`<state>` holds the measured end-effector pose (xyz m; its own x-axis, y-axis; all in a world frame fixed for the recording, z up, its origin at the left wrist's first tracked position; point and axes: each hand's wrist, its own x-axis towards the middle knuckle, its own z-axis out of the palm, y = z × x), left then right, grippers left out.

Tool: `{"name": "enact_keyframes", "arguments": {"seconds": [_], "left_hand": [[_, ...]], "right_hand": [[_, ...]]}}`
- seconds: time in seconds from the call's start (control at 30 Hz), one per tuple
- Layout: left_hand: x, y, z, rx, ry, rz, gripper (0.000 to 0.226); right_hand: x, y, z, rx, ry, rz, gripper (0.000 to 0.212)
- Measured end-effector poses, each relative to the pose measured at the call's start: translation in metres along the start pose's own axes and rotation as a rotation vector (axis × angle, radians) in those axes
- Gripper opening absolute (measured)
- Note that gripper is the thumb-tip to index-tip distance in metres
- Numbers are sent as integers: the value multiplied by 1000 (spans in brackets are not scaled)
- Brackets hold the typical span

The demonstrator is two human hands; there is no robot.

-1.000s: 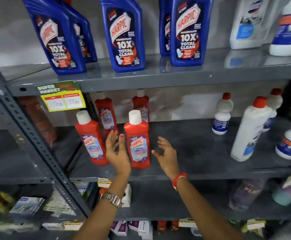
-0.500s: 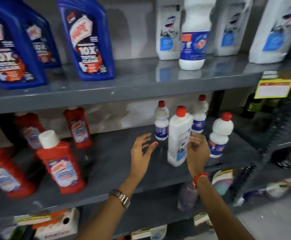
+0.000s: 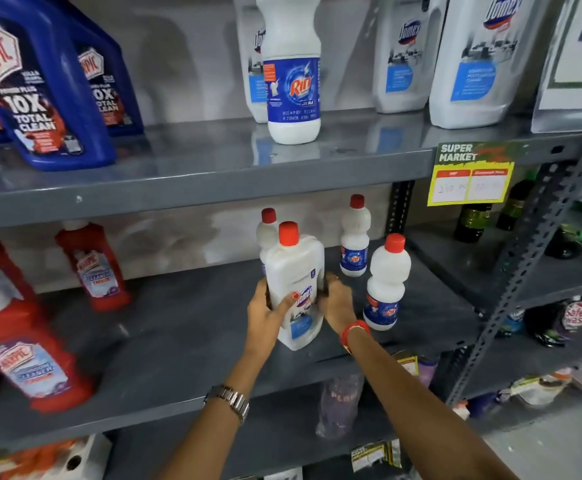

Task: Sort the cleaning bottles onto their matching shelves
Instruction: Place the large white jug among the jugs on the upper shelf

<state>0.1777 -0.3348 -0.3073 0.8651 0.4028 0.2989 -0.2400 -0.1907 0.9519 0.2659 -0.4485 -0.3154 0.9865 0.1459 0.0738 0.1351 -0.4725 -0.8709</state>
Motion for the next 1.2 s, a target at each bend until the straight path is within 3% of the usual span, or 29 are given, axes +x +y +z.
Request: {"name": "enact_keyframes", "arguments": {"seconds": [0.2, 0.4, 0.53, 0.7, 0.83, 1.0, 1.2], "left_hand": [[-34, 27, -3, -54, 13, 71, 42], [-74, 111, -10, -213, 114, 320, 62], [-69, 178, -23, -258, 150, 515, 26], [-55, 250, -48, -326, 177, 644, 21], [-39, 303, -72, -313, 208, 656, 14], [6, 350, -96, -269, 189, 533, 17], [63, 341, -116, -213, 156, 450, 14]], "right_hand": [[-42, 9, -18, -36, 105, -171, 11], [-110, -42, -51, 189, 294, -392, 32], [-125, -99, -84, 217, 355, -571, 30], [-130, -177, -116, 209, 395, -714, 36], [-128, -236, -129, 169, 442, -783, 37], [-98, -297, -124, 145, 449, -774, 19], [-47, -323, -93, 162, 371, -675, 17]]}}
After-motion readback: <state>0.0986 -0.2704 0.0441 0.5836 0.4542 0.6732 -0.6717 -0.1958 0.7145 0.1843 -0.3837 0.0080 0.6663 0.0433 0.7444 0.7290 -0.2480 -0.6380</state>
